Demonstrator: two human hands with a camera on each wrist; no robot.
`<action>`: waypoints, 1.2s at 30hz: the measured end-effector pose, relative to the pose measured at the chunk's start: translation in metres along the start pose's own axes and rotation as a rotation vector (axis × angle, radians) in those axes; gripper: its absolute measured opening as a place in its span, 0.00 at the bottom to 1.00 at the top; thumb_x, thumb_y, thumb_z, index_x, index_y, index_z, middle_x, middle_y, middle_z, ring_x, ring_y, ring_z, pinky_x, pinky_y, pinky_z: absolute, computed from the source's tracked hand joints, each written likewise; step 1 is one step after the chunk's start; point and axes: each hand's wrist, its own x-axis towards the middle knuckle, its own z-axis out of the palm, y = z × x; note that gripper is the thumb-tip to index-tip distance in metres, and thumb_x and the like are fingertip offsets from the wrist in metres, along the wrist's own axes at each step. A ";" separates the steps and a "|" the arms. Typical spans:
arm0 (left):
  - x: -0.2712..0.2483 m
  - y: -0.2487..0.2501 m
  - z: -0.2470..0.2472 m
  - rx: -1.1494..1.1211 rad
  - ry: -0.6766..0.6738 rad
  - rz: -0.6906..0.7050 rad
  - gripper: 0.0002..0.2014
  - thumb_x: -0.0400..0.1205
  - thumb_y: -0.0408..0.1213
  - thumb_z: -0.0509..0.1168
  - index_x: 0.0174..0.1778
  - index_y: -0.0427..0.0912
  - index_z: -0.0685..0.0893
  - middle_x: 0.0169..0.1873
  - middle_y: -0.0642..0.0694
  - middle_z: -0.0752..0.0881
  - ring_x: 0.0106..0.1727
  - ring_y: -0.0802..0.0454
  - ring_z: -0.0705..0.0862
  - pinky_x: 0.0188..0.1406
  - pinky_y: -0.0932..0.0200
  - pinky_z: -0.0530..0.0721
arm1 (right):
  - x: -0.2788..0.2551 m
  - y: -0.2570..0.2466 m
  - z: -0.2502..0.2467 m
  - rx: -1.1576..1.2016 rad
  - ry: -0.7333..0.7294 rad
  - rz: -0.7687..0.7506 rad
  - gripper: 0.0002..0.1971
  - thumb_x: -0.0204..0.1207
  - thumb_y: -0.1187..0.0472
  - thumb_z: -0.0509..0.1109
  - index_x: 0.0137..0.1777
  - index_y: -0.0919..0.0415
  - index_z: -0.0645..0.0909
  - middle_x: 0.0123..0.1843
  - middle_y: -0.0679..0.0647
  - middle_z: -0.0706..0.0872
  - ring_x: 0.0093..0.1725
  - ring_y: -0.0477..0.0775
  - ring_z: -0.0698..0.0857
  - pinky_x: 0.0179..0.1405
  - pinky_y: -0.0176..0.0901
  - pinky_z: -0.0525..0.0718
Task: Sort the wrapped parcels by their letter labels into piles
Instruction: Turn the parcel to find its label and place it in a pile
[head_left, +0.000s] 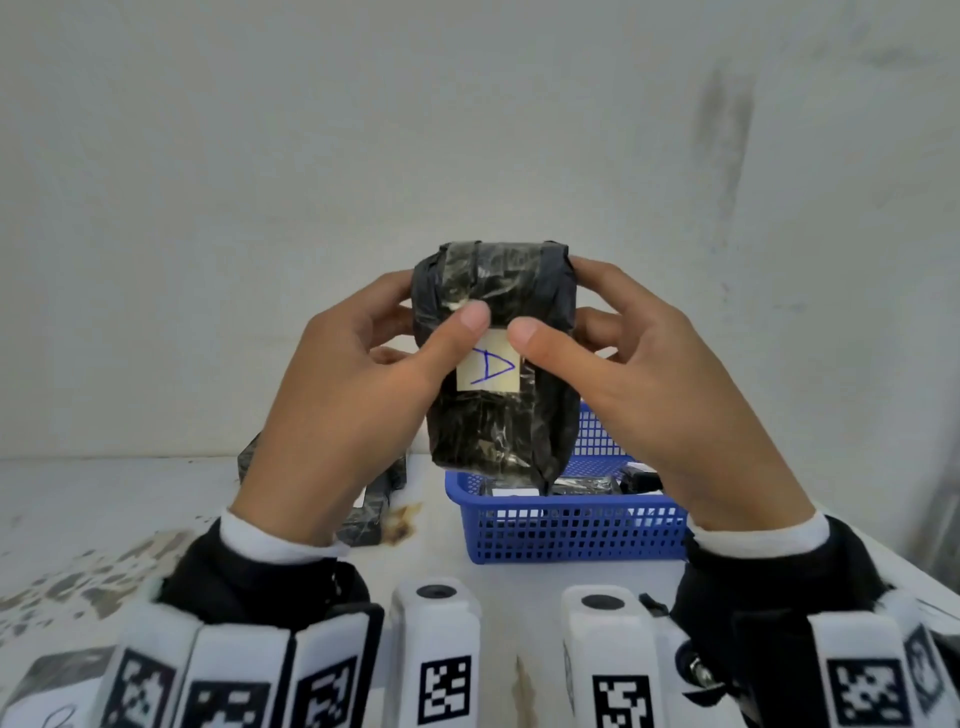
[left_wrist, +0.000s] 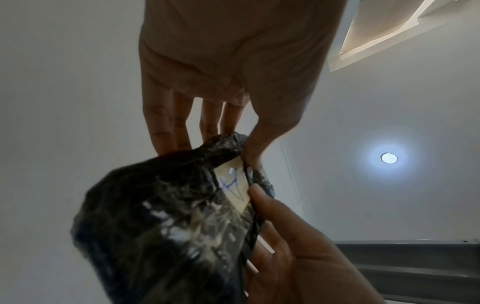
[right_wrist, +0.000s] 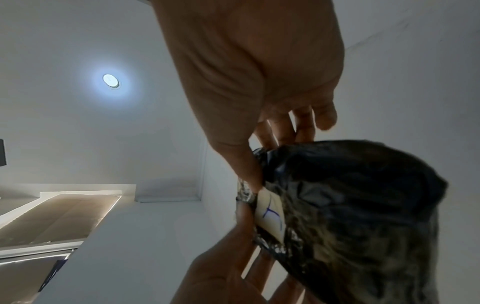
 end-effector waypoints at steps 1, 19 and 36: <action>0.000 0.001 0.000 0.003 0.006 0.000 0.06 0.76 0.48 0.75 0.47 0.62 0.87 0.41 0.62 0.91 0.37 0.54 0.89 0.33 0.66 0.83 | 0.000 -0.001 0.000 -0.005 0.002 0.004 0.24 0.74 0.44 0.76 0.70 0.39 0.79 0.45 0.45 0.94 0.47 0.59 0.90 0.57 0.51 0.87; -0.005 0.011 0.008 -0.035 -0.016 -0.024 0.06 0.76 0.47 0.70 0.48 0.53 0.87 0.39 0.54 0.93 0.41 0.55 0.91 0.54 0.44 0.89 | -0.001 -0.002 -0.007 0.126 -0.004 0.020 0.14 0.76 0.50 0.75 0.61 0.51 0.86 0.47 0.57 0.93 0.35 0.57 0.92 0.40 0.43 0.92; -0.007 0.017 0.009 -0.089 0.067 -0.080 0.10 0.76 0.45 0.72 0.32 0.46 0.82 0.35 0.42 0.88 0.34 0.54 0.85 0.56 0.38 0.87 | -0.002 -0.003 0.000 0.110 -0.015 -0.019 0.08 0.77 0.52 0.74 0.50 0.54 0.90 0.45 0.57 0.93 0.39 0.55 0.93 0.43 0.39 0.91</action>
